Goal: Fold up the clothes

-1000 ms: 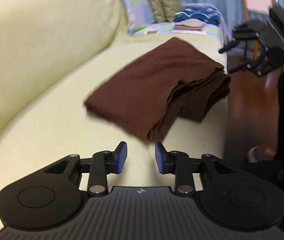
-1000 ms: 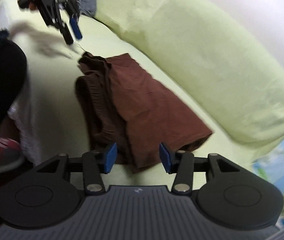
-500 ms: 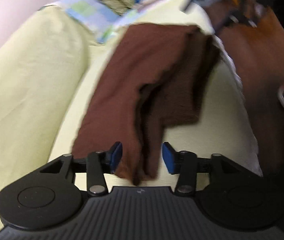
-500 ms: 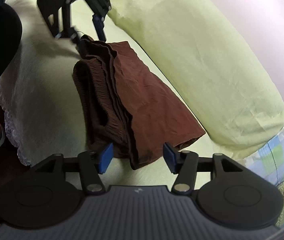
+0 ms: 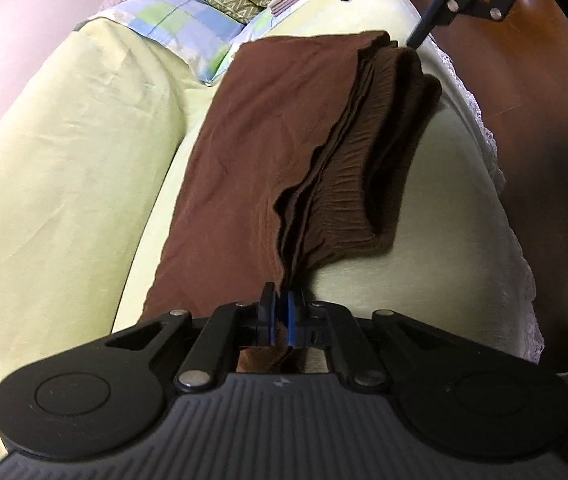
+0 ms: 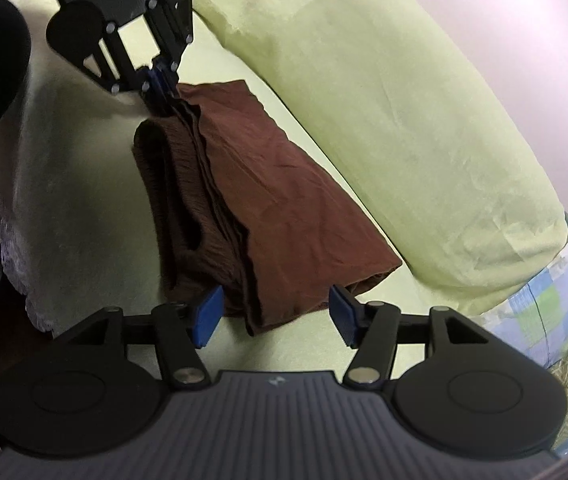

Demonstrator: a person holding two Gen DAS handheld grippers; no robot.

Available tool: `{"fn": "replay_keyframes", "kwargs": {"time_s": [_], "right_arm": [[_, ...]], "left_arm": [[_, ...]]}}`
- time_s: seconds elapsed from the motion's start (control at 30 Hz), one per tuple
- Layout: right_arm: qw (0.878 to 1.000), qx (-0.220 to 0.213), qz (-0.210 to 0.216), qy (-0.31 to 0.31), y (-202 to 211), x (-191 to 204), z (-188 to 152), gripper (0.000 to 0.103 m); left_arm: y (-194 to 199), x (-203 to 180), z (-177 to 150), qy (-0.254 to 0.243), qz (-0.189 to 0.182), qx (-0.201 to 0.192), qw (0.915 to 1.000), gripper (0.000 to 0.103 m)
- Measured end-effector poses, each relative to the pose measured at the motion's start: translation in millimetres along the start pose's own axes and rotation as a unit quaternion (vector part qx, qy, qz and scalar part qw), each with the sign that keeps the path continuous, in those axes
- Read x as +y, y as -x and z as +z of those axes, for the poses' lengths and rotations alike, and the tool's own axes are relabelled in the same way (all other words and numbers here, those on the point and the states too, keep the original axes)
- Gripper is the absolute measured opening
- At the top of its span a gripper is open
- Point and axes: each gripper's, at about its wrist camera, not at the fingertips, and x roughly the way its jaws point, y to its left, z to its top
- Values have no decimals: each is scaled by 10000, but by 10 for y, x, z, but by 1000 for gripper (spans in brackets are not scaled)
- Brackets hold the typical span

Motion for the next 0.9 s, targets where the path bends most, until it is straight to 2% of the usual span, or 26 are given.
{"fn": "replay_keyframes", "kwargs": {"time_s": [0.17,0.3,0.4,0.47,0.53,0.57,0.7,0.9], "right_arm": [[9989,-6,-49,474,-63,114,20,52],[9950,175,-289,936,-204,203,-7,35],[9904,281,-449,1278,-281,257,-42,34],[9867,177,-513,1536,-305,316,-54,32],[9827,85,-562,1762,-304,374,-58,23],[9805,45,-562,1882,-304,406,-61,12],[9848,-18,-390,1691,-271,326,-55,5],[9865,-147,-304,1603,-51,86,85,5]], "left_arm": [[-24,34,6,103,-91,5,9999,4],[-14,68,15,57,-127,7,9999,9],[-17,64,9,18,-133,11,9999,12],[-22,44,4,-4,-114,7,9999,13],[-28,29,1,-28,-96,3,10000,13],[-31,24,-4,-60,-87,2,9999,13],[-10,55,-13,-192,24,-20,9998,7],[179,122,-11,-365,121,-87,9992,5]]}}
